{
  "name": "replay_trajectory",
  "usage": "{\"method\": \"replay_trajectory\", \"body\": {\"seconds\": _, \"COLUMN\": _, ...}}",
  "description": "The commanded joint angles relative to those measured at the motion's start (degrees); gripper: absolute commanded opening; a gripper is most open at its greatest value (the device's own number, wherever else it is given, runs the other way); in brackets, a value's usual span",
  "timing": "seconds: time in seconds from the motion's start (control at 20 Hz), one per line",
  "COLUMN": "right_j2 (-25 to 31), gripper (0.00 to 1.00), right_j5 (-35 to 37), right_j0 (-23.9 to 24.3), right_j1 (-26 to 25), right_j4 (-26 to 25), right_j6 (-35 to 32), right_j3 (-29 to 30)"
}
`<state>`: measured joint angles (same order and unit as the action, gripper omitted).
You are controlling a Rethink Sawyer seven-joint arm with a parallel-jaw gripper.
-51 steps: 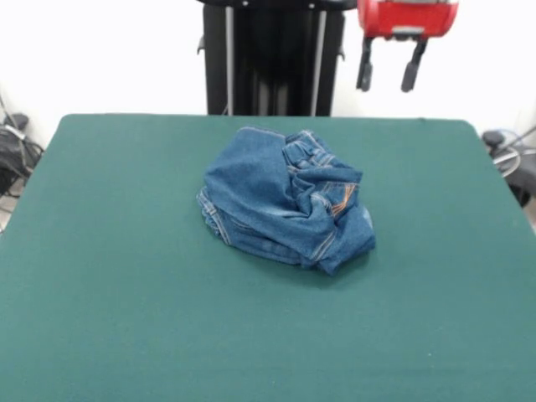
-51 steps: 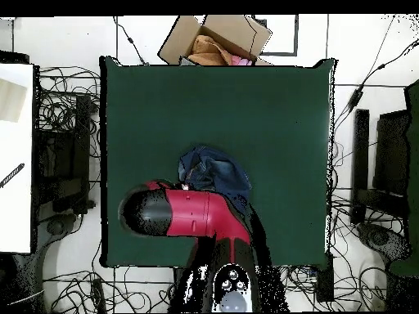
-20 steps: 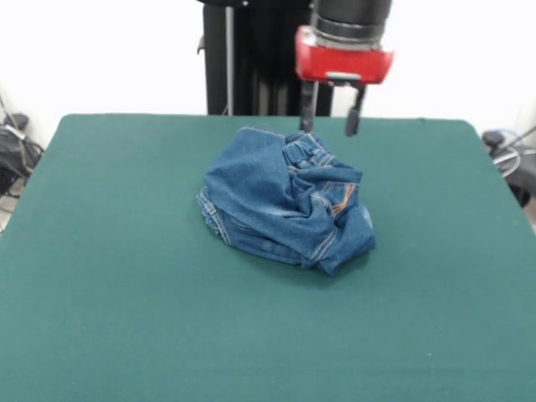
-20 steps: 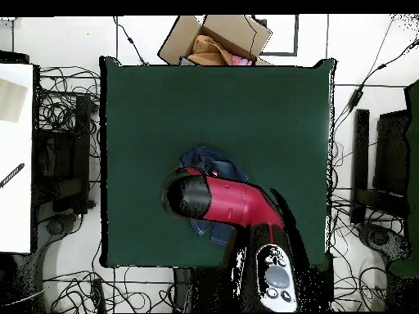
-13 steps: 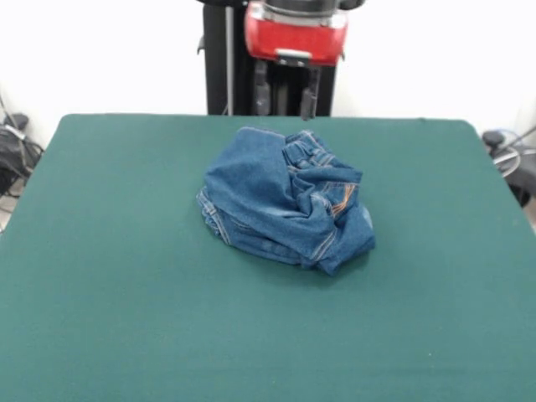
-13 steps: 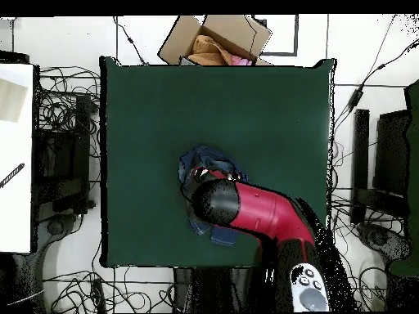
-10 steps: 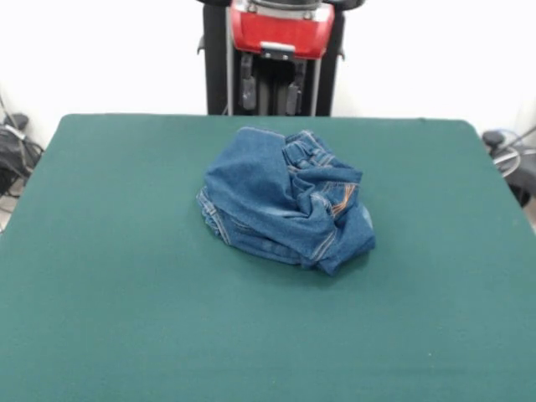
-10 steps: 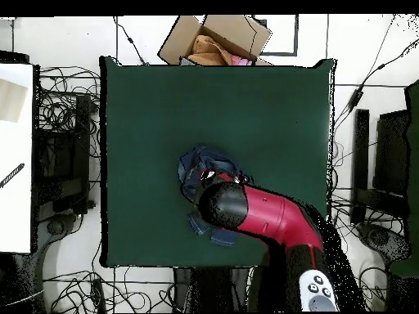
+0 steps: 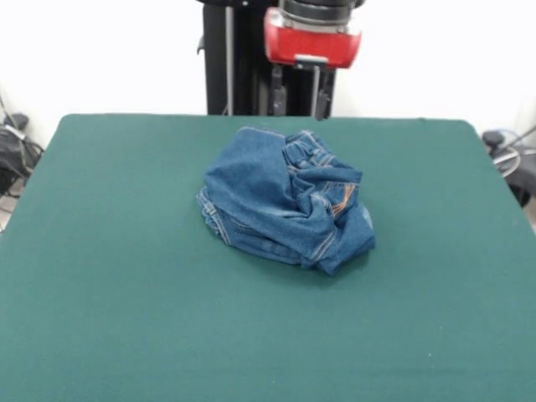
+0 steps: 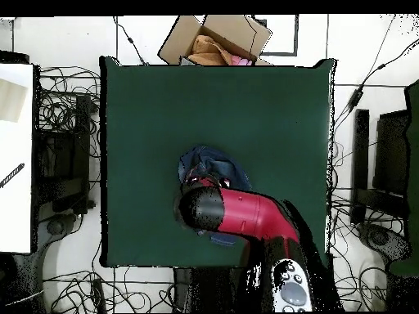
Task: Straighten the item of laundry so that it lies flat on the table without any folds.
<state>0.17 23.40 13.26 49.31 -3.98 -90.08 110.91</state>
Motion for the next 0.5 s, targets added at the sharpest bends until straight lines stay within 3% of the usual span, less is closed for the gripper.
{"method": "replay_trajectory", "body": {"seconds": 0.05, "right_j2": 3.6, "gripper": 1.00, "right_j5": -7.4, "right_j0": -1.2, "right_j1": -4.9, "right_j4": -3.1, "right_j6": -7.7, "right_j3": 5.1}}
{"method": "replay_trajectory", "body": {"seconds": 0.5, "right_j2": 6.9, "gripper": 1.00, "right_j5": -11.1, "right_j0": 2.1, "right_j1": -6.7, "right_j4": -1.0, "right_j6": -7.4, "right_j3": 7.4}}
